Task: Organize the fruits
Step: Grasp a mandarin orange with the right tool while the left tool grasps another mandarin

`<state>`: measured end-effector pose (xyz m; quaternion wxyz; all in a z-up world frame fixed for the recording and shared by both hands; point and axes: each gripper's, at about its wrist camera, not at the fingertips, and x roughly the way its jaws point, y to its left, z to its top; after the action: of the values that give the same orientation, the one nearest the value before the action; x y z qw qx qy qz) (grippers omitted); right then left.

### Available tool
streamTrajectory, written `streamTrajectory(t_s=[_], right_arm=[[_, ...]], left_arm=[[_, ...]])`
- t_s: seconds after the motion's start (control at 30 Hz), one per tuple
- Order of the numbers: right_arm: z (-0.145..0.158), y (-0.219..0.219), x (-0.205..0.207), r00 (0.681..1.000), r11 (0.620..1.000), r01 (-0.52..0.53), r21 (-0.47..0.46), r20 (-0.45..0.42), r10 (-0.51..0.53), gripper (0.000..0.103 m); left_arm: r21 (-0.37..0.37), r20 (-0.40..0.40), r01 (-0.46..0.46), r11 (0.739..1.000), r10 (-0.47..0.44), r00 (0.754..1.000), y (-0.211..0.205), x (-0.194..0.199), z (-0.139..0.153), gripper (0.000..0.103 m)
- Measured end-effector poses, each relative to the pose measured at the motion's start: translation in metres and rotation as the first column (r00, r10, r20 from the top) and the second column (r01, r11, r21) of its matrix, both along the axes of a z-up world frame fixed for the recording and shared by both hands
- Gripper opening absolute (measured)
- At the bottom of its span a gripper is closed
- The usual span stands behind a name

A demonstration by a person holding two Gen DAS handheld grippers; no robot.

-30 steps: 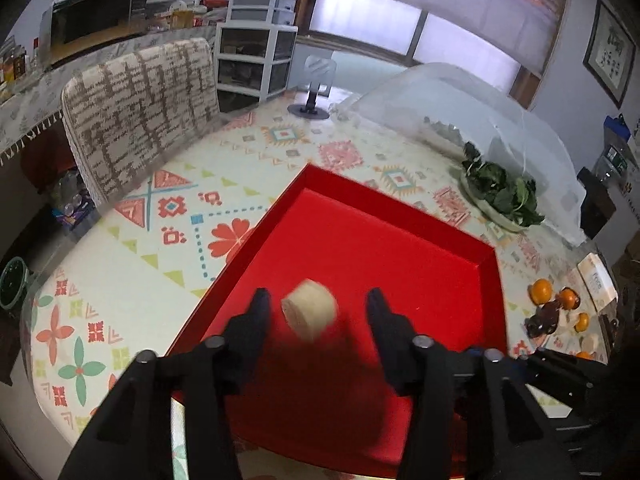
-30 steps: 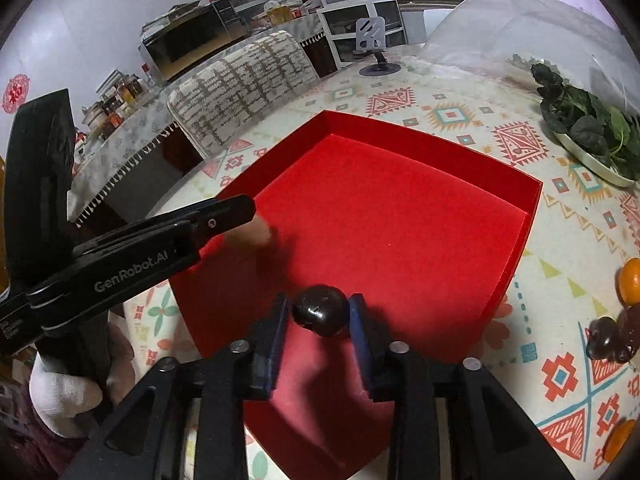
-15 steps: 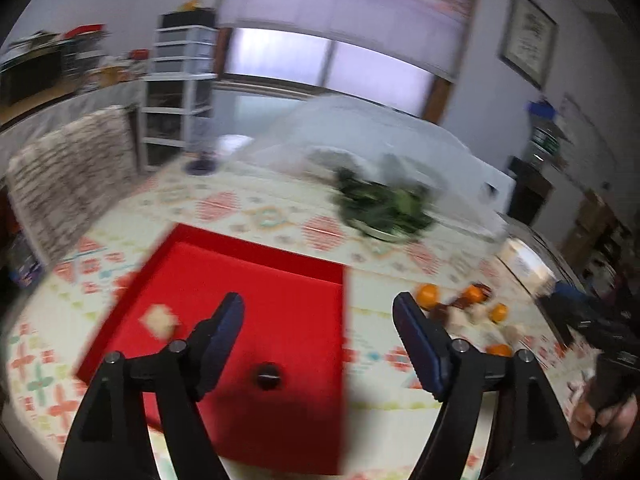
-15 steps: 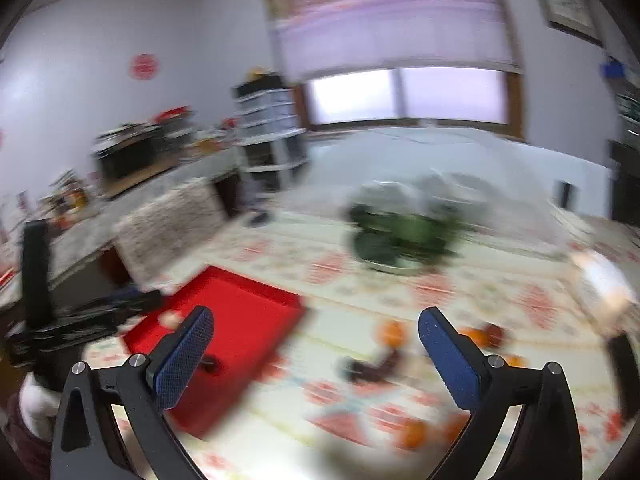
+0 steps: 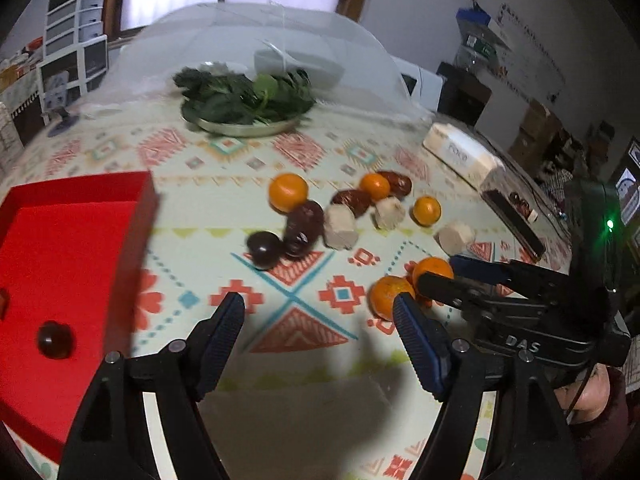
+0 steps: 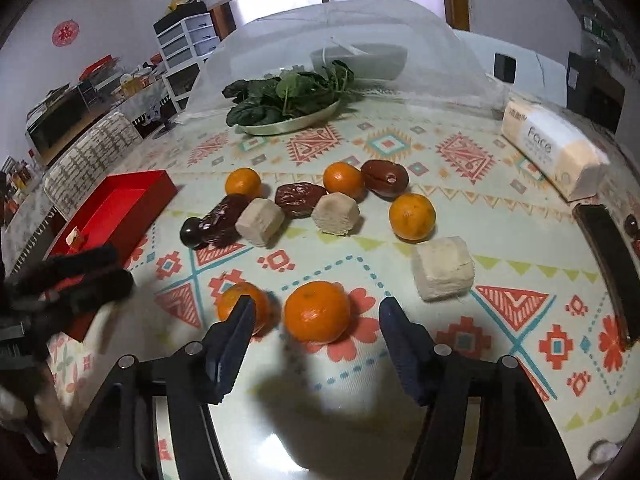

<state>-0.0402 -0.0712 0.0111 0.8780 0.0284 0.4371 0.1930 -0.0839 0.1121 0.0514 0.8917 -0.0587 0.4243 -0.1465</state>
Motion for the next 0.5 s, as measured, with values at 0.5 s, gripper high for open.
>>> streamTrajectory(t_s=[0.5], right_arm=[[0.005, -0.034, -0.003, 0.998, 0.993, 0.059, 0.102, -0.010, -0.058, 0.039]], left_arm=[[0.110, -0.047, 0.118, 0.987, -0.114, 0.992, -0.070, 0.027, -0.032, 0.075]])
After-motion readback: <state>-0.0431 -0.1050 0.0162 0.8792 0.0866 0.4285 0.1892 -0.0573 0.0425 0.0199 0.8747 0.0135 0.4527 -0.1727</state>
